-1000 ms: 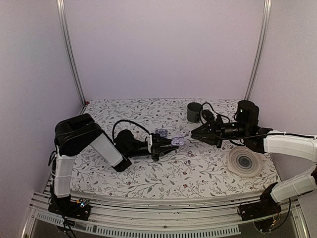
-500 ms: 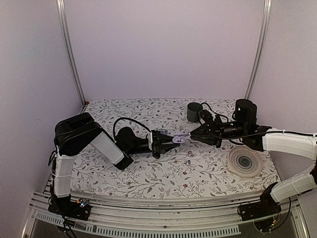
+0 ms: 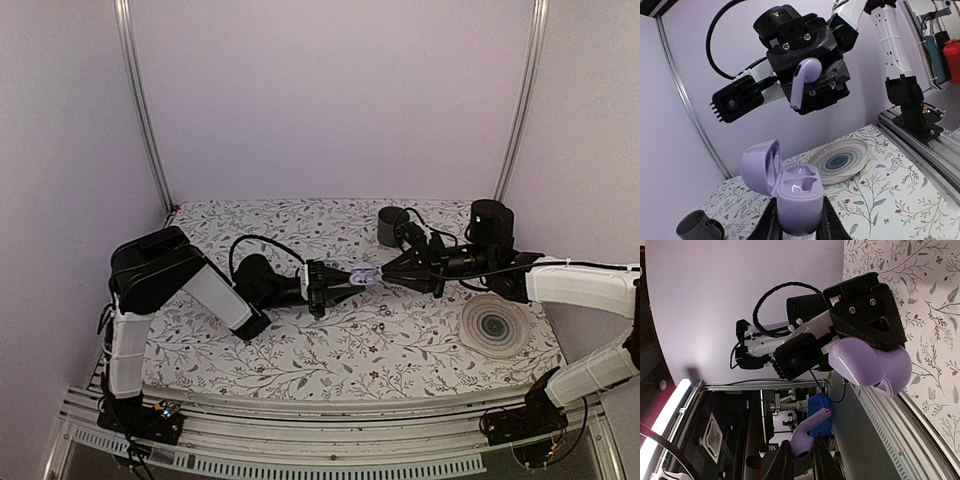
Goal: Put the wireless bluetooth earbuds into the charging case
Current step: Insert the left earbud into the left side groove of the charging case.
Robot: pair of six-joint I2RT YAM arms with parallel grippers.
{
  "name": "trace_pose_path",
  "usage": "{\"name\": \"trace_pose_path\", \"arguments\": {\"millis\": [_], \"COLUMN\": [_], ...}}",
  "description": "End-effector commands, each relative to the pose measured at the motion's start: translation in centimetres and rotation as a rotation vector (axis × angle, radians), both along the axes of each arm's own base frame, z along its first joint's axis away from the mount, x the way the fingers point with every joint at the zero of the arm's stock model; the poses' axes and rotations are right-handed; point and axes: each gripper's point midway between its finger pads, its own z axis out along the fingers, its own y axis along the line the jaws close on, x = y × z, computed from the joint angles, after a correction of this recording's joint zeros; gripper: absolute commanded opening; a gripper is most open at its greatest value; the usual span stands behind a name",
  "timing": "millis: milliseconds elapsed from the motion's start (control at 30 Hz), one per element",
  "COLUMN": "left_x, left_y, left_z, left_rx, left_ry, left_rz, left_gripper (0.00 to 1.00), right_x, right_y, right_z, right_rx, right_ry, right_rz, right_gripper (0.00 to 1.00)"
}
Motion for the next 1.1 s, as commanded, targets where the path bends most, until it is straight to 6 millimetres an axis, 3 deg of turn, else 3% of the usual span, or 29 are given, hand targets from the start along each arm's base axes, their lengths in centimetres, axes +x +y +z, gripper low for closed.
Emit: {"name": "trace_pose_path", "arguments": {"millis": [0,567,1067], "left_x": [-1.4,-1.1,-1.7], "left_y": [2.2,2.0,2.1], "left_z": [6.6,6.6,7.0], "left_rx": [-0.239,-0.245,-0.25], "left_ry": [-0.219,-0.224,-0.225], "left_rz": [0.014,0.039,0.039], "left_gripper": [0.0,0.0,0.0], "right_x": [0.0,-0.2,0.0], "right_y": [0.6,1.8,1.6], "right_z": [1.2,0.5,-1.3], "right_rx": [0.018,0.013,-0.018], "right_ry": [-0.042,-0.025,0.012], "right_rz": [0.024,0.029,-0.006], "right_gripper": [0.14,0.14,0.13]}}
